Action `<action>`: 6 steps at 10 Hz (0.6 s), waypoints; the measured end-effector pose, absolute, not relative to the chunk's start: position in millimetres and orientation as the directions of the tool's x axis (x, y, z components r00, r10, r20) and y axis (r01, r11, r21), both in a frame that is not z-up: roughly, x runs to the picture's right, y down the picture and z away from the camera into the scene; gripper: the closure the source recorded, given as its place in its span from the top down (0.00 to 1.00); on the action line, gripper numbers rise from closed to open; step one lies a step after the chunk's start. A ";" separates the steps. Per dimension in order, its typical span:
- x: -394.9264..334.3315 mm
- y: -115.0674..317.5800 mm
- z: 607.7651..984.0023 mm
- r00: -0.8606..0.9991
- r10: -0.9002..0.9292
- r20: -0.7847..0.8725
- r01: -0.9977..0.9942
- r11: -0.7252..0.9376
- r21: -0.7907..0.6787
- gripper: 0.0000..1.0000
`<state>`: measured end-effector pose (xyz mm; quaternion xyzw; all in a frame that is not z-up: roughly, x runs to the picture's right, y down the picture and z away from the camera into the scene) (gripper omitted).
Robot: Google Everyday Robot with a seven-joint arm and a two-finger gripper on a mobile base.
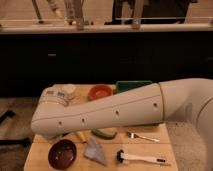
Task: Place eraser in red bowl
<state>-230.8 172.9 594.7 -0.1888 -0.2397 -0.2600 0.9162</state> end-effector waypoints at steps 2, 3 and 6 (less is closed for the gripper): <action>-226.9 145.2 616.4 0.768 -0.394 0.505 0.557 0.800 -0.222 0.00; -222.8 129.5 628.6 0.778 -0.398 0.485 0.551 0.804 -0.224 0.00; -203.5 93.5 658.3 0.818 -0.393 0.421 0.519 0.819 -0.244 0.00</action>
